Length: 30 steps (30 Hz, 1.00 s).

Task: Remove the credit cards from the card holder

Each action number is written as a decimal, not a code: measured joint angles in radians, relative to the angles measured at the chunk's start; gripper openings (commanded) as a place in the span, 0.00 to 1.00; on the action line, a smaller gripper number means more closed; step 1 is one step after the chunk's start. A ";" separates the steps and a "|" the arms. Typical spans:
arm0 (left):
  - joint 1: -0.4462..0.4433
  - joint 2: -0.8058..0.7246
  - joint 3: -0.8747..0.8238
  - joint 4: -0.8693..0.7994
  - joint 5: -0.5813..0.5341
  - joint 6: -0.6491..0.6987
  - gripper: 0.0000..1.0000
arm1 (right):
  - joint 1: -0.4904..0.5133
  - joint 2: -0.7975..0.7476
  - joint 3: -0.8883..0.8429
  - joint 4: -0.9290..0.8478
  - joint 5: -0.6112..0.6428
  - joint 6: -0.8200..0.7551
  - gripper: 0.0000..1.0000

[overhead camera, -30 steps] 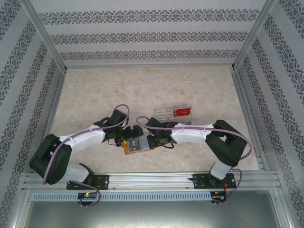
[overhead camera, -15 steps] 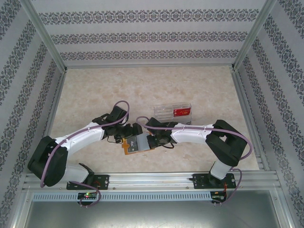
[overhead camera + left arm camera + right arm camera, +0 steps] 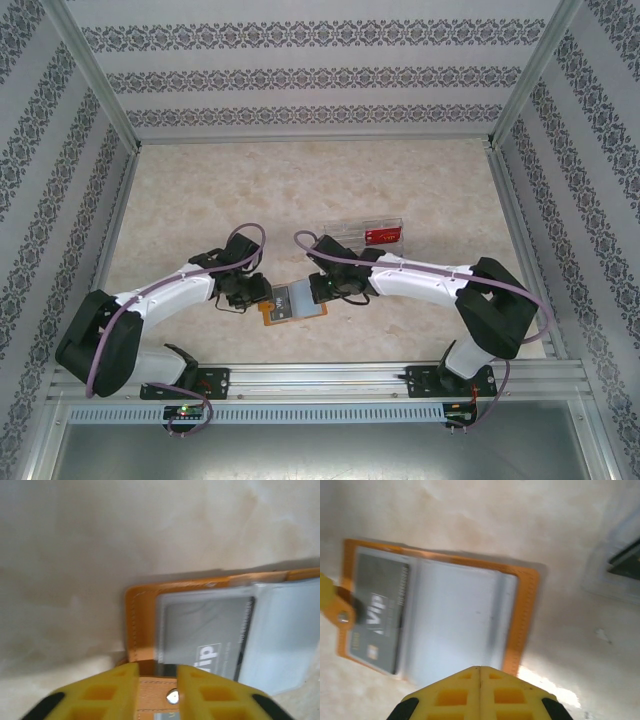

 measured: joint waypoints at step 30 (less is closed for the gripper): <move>0.000 0.032 -0.051 0.115 0.048 -0.001 0.12 | -0.002 0.233 0.082 0.136 -0.308 0.127 0.15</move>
